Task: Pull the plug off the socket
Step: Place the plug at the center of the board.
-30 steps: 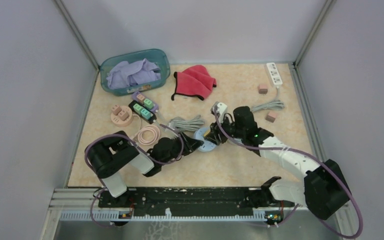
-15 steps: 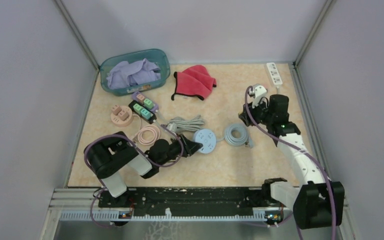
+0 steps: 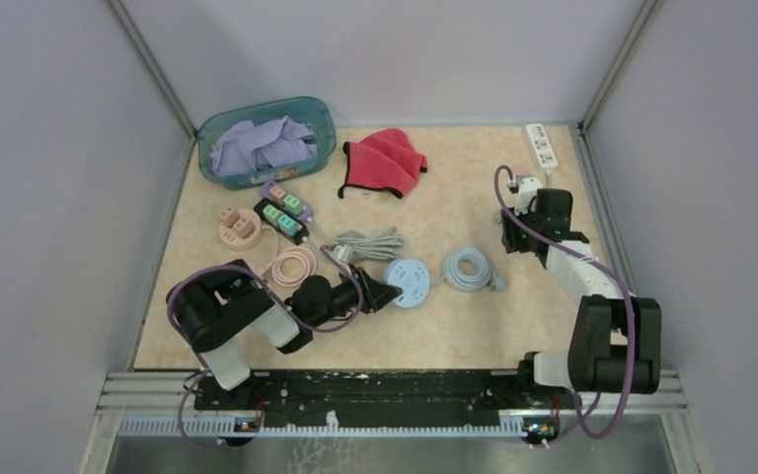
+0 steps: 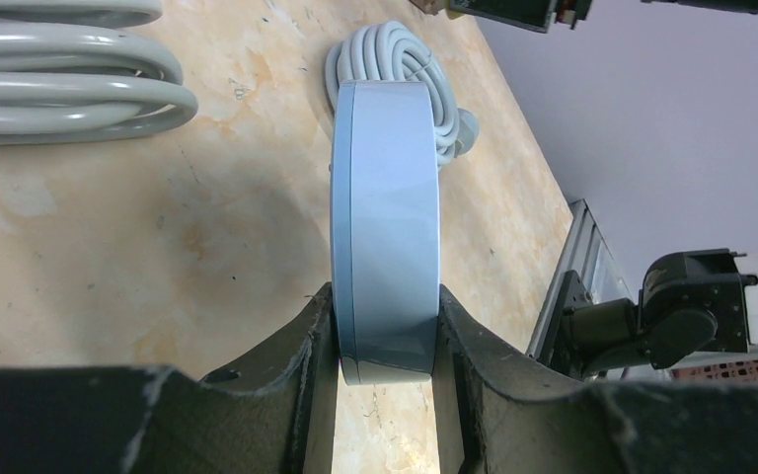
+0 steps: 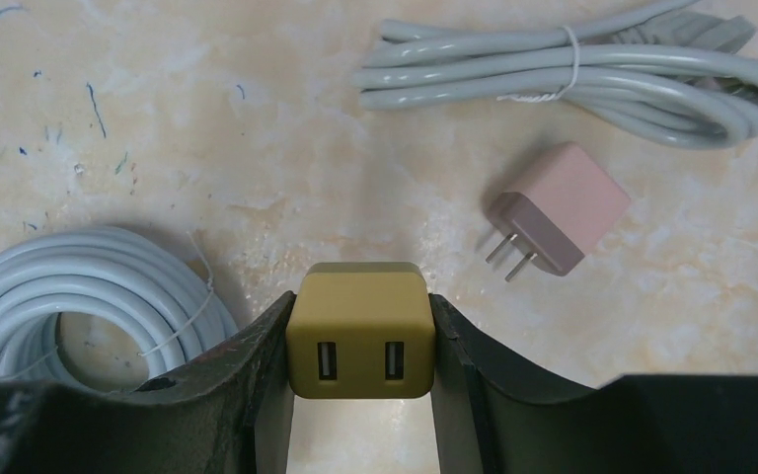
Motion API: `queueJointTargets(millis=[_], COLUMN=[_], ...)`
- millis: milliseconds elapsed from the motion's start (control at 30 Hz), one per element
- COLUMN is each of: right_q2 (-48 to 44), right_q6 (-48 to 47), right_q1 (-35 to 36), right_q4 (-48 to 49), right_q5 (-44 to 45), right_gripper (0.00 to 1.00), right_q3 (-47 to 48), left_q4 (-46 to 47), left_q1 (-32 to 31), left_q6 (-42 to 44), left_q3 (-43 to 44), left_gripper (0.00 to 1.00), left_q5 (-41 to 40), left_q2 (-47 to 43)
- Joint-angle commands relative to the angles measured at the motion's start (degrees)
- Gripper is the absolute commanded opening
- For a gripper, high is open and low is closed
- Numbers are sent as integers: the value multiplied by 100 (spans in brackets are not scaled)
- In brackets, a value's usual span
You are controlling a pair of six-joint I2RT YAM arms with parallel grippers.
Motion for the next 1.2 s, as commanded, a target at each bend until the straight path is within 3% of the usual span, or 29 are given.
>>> queueJointTargets(millis=[0,200,367,433,533,733,933,1167], right_q2=[316,1044,1526,1558,1487,970,-190,-951], right_q6=[76,-94,-109,-115,-134,-331,-1103,-2335], right_q1=[-5,-6,-13,-13,-80,-215,-218,-6], right_q4=[306,170,-80,-90,-59,-242,-772,-1442], right_q5=[-316,-137,-27,76,200,-120,-2067,-5810], right_gripper=[5,16,48,56,62,64,65,66], right_q3=[422,938,1512,1538,1470,1426,1482,1246], left_q4=[890,1065,1063,1001,831,442,223,573], left_q1=[8,53,82,88,83,81,86,90], left_q6=[101,158,316,414,628,978,1352,1749], left_q3=[80,114,134,134,141,190,255,303], left_gripper=[0,0,0,0,0,0,0,0], left_q5=[599,846,934,931,924,958,1070,1356], left_q2=[54,190,153,80,-72,-416,-609,-540])
